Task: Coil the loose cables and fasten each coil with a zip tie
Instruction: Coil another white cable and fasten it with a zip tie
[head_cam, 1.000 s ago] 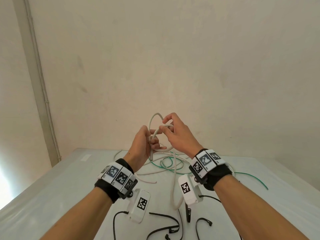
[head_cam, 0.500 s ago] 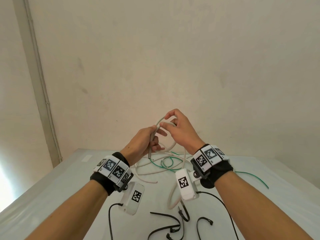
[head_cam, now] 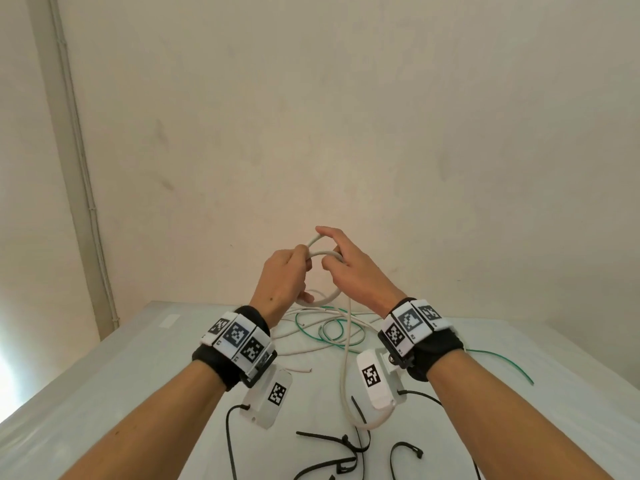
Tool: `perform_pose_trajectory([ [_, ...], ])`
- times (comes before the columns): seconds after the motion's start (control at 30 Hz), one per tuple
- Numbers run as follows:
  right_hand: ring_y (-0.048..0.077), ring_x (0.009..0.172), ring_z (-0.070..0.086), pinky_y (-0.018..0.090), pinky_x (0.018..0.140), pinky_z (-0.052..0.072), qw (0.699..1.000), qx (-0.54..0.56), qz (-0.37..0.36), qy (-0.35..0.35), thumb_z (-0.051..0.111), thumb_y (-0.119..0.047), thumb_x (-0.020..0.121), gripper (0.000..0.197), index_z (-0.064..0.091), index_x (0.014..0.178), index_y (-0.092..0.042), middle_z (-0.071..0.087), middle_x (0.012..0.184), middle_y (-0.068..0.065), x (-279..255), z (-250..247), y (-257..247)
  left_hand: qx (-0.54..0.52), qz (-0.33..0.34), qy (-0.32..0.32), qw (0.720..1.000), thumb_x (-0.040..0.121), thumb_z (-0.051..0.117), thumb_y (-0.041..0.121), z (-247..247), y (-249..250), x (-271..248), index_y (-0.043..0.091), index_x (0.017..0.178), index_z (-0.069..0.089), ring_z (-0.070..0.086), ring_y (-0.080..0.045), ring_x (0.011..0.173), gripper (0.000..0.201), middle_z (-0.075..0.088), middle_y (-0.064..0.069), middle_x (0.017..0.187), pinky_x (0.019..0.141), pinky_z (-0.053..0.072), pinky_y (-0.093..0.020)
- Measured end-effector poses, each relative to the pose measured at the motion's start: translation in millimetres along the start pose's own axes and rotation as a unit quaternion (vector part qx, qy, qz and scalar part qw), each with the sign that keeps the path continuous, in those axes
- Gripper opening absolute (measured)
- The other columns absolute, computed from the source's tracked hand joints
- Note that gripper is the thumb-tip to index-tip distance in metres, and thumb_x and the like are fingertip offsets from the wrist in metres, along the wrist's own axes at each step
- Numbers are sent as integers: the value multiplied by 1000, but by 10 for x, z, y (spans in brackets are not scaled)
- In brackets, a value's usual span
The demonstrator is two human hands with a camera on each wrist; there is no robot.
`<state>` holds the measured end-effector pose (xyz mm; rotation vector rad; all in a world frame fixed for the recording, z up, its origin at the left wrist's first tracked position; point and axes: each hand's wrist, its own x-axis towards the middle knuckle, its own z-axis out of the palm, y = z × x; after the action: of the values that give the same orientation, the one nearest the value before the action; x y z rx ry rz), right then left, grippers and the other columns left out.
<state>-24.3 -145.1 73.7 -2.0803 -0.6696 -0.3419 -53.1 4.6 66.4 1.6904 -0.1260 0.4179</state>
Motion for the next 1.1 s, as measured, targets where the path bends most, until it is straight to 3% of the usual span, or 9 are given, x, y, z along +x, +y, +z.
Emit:
perform_pose_trajectory([
  [0.1,24,76,63,39,75,51,998,-56,-25,-11,51,-18,103,44,44,143,-35,53,81,-1,47,-65,-16,39,25,6,999,98,44,24,-52,60,56,8,71,54,38,-17,49,33,45,-7,68,48,48,-31],
  [0.17,16,74,56,36,73,44,992,-117,-43,-9,58,-24,102,37,45,137,-29,50,79,-2,116,-109,-16,67,40,8,997,99,45,25,-89,84,77,7,73,56,39,-20,52,33,48,-10,73,45,45,-28],
  [0.37,20,115,42,36,96,35,965,-229,-77,98,67,-47,96,34,58,123,-29,45,119,0,190,-116,-21,78,63,26,995,95,48,33,-154,192,78,11,72,52,35,-24,57,31,41,-12,72,44,44,-27],
  [0.5,24,89,57,45,85,49,982,-138,-104,82,59,-39,102,20,53,103,-20,62,94,-2,173,-59,-6,47,51,26,997,97,53,34,-169,246,92,10,73,53,32,-23,55,34,39,-10,67,44,41,-28],
  [0.57,19,76,51,39,71,44,986,-117,-93,73,59,-38,103,22,52,99,-17,55,81,-4,151,-68,-17,25,43,22,999,98,56,33,-176,252,84,8,72,54,32,-19,49,36,38,-2,59,45,39,-29],
  [0.67,20,77,49,35,67,39,988,-106,-85,71,56,-40,104,25,49,97,-17,54,83,-3,148,-70,-71,-33,32,19,999,100,58,31,-173,295,87,9,70,52,29,-13,43,38,36,12,47,45,33,-27],
  [0.8,13,66,44,19,55,35,992,-80,-69,74,51,-36,107,27,48,100,-10,50,77,-4,150,-96,-195,-97,27,24,995,99,60,27,-142,379,109,10,75,51,26,-12,42,31,37,12,48,44,28,-25],
  [0.93,12,66,44,20,54,34,997,-49,-17,62,42,-44,109,33,44,100,-13,49,77,-5,115,-101,-291,-166,5,51,985,96,62,26,-175,465,175,11,73,52,23,-12,43,29,33,7,52,42,25,-24],
  [1.1,14,75,43,35,73,40,989,106,53,88,34,-54,108,44,48,102,-13,46,84,-3,52,61,-302,-255,-16,75,964,95,60,24,-103,512,214,17,66,48,20,-11,40,32,31,7,53,38,23,-23],
])
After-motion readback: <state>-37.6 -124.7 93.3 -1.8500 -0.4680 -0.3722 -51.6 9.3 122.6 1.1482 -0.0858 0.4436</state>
